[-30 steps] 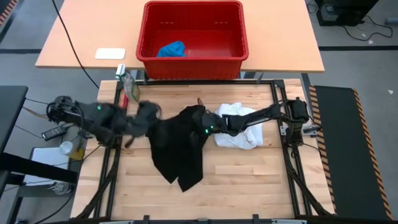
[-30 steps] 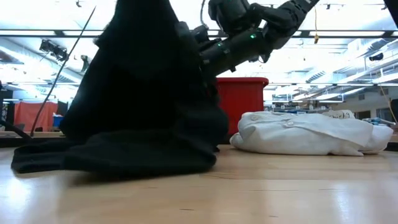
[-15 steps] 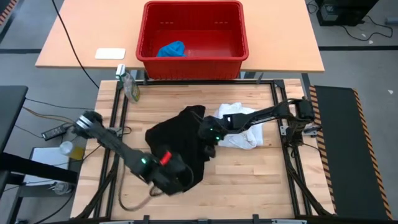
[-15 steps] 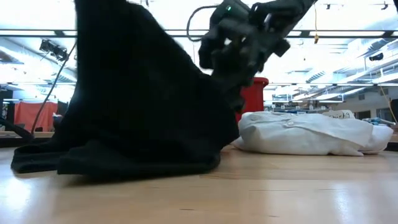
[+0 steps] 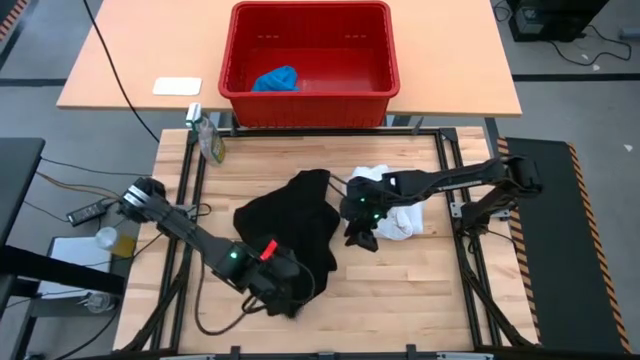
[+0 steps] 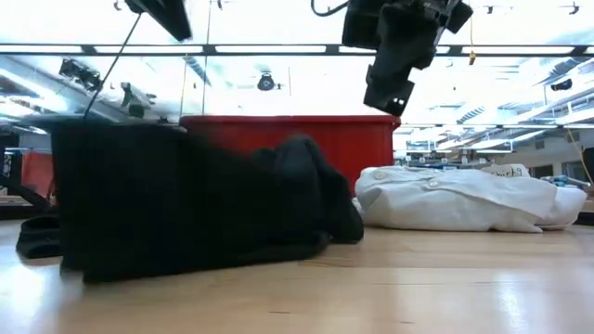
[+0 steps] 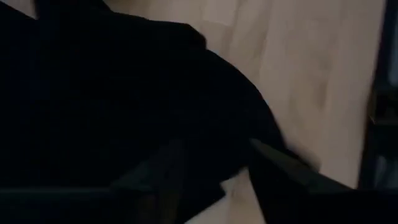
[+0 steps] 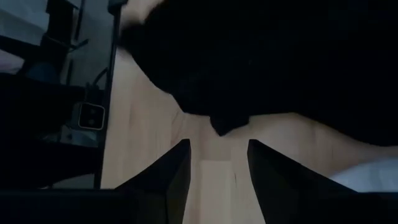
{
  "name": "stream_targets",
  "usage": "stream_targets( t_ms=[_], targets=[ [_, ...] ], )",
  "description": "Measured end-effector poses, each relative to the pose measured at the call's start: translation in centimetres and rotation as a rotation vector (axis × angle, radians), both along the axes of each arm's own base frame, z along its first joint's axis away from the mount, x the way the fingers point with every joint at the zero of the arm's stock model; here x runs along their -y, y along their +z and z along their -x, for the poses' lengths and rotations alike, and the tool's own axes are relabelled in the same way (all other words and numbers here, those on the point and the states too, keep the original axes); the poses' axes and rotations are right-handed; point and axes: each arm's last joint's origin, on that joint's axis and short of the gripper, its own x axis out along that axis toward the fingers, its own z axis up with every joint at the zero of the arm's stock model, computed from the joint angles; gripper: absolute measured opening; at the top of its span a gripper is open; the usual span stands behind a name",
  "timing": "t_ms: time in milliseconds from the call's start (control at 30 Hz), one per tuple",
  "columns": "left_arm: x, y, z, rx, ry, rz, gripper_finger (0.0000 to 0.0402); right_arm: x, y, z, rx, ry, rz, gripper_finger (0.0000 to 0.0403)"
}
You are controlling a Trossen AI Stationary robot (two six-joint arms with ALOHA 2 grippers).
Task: Fold laundry
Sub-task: Fold the black shirt
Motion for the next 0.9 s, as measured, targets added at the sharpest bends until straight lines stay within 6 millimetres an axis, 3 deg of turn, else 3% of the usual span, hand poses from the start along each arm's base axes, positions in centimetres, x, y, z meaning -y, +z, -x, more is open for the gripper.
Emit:
stream_targets(
  t_ms=[133, 233, 300, 467, 567, 667, 900],
  targets=[
    [-1.1, 1.5, 2.0, -0.075, -0.126, -0.066, 0.0227, -0.7, 0.5, 0.2, 0.001, -0.038, 0.0, 0.0166],
    [-1.6, 1.1, 3.4, -0.202, -0.22, -0.235, 0.0231, -1.4, 0.7, -0.3, 0.032, -0.094, 0.01, 0.0166],
    [-1.8, -0.1, 3.9, -0.264, -0.3, -0.315, 0.0228, -1.8, 0.9, -0.8, 0.071, -0.137, -0.004, 0.0166],
    [-2.0, -5.3, 4.9, -0.339, -0.518, -0.371, 0.021, -2.9, 1.8, -2.0, 0.185, -0.23, -0.093, 0.0166],
    [-2.5, -7.4, 5.4, -0.354, -0.59, -0.51, 0.0198, -3.5, 2.0, -2.1, 0.194, -0.285, -0.115, 0.0166],
    [-2.8, -8.8, 5.2, -0.288, -0.624, -0.577, 0.0189, -3.9, 2.1, -2.1, 0.174, -0.337, -0.15, 0.0166],
    [-2.6, -11.6, 5.0, -0.194, -0.838, -0.556, 0.0185, -5.5, 2.3, -2.0, 0.143, -0.369, -0.242, 0.0166]
  ],
)
